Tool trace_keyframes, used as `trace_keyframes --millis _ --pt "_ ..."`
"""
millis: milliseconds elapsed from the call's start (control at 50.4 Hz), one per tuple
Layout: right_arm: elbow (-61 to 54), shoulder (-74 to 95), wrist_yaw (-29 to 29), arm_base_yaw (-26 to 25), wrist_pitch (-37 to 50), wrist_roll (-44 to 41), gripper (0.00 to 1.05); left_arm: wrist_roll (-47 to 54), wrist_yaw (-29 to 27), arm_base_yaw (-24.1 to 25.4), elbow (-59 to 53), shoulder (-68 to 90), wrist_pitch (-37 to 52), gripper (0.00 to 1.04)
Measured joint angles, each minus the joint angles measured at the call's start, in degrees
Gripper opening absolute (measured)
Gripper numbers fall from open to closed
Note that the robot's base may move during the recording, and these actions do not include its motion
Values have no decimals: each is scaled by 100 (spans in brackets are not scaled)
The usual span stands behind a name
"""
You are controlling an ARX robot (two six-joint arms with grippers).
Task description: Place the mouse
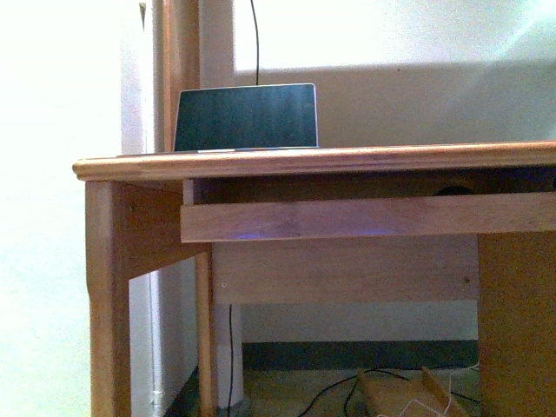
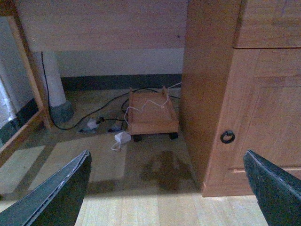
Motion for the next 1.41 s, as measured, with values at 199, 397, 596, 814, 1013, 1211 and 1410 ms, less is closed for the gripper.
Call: trace_keyframes --millis 199,397,596,814,1013,1211,1410 --pt "0 0 0 0 -2 0 97 2 0 0 0 0 0 97" --pt "0 0 -4 0 -2 0 97 0 -2 0 0 0 0 97" --pt "0 0 -2 0 -2 0 97 2 0 -2 0 0 0 97" --pt "0 0 0 0 -2 0 97 2 0 0 0 0 0 97" --pt "0 0 2 0 -2 0 97 2 0 0 0 0 0 97" --pt "0 0 2 0 0 2 97 2 0 -2 0 0 2 97" --pt "0 0 0 0 0 0 97 2 -2 0 0 0 2 97"
